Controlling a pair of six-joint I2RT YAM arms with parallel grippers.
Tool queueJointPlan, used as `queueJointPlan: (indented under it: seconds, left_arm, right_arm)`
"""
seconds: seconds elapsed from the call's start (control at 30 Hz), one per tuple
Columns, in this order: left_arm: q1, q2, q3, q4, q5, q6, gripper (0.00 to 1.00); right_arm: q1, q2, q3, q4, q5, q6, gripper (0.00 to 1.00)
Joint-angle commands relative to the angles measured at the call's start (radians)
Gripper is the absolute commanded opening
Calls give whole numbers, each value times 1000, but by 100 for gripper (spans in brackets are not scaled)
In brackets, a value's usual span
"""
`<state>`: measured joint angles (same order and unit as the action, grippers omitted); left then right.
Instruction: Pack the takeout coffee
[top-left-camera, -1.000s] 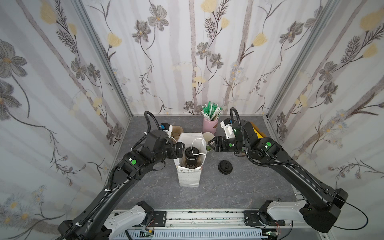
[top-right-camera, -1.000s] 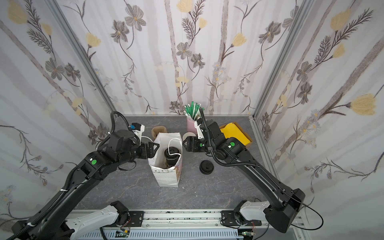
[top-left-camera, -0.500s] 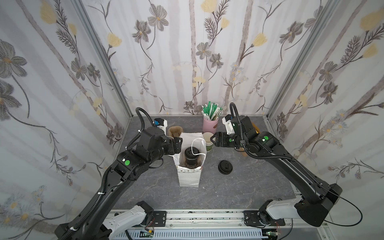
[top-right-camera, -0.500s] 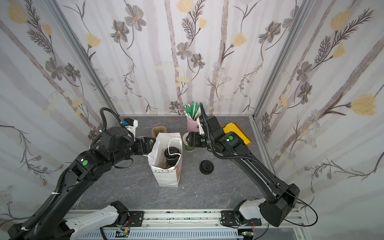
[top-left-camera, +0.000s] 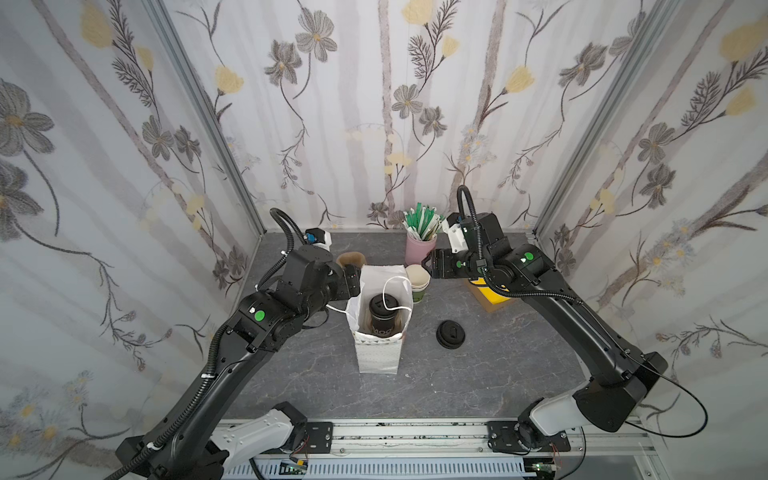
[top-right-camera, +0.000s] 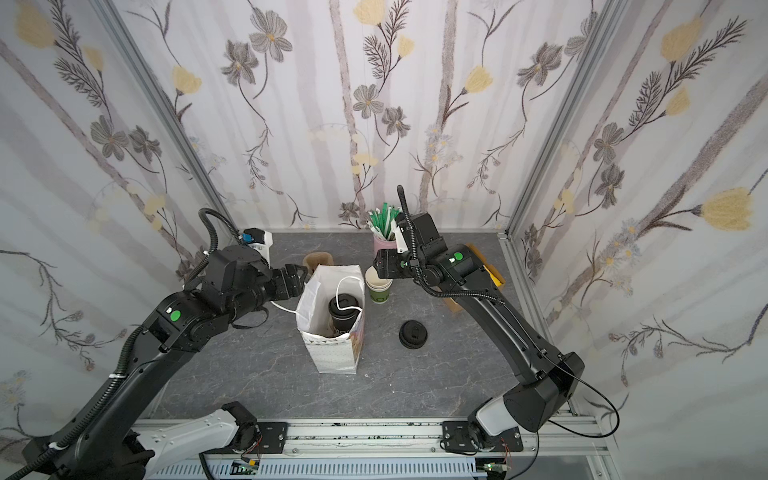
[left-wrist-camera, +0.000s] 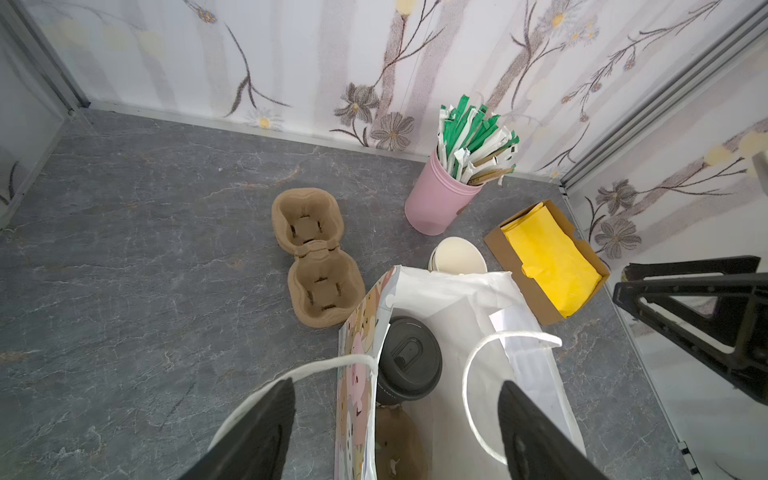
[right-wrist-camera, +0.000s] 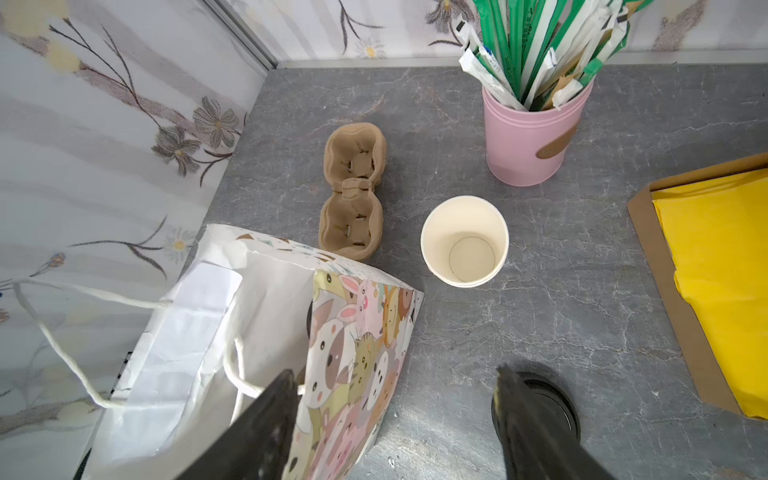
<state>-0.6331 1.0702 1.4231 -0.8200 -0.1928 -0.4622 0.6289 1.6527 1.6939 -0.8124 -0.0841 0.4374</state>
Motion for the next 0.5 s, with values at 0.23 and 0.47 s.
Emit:
queueJointPlan:
  seconds: [0.23, 0.47]
  left_arm:
    - [1, 8, 84, 7, -107, 24, 74]
    - [1, -2, 144, 7, -166, -18, 71]
  right_arm:
    - [33, 6, 147, -61, 76, 109, 66]
    - [51, 48, 328, -216, 83, 172, 63]
